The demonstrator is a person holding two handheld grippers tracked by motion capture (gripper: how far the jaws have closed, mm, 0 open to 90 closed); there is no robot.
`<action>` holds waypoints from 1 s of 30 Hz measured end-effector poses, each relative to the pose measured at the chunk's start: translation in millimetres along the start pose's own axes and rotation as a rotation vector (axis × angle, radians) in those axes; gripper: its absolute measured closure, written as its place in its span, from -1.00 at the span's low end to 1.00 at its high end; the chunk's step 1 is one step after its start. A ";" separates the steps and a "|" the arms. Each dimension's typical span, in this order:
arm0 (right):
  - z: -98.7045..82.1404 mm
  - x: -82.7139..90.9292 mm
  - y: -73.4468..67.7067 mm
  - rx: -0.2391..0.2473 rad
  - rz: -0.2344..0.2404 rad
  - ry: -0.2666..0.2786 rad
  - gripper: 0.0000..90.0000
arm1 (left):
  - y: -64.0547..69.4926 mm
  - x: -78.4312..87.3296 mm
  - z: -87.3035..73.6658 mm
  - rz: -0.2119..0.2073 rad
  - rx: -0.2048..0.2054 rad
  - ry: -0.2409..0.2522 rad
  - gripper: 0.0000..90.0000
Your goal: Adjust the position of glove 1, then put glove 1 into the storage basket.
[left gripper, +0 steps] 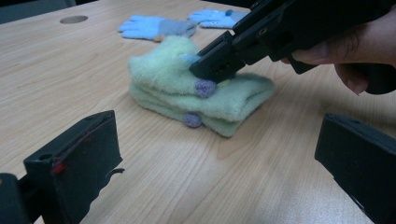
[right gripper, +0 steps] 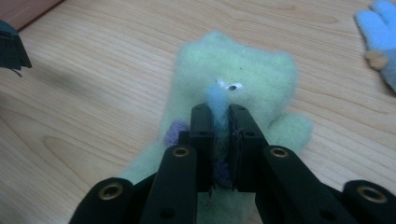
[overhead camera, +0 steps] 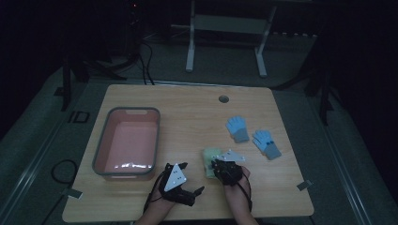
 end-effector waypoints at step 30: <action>43.7 12.6 65.9 0.069 0.329 0.052 -0.72 | 17.1 -23.9 33.2 -0.133 -0.119 -0.079 -0.86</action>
Point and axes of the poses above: each handheld gripper's, and its own axes: x roughly backward along the jaws, z roughly out of its top, y roughly to its right, the point moved 2 cm from there along -x, roughly forward along the jaws, and after that the axes turned 6 degrees about y, right-handed, at the moved point
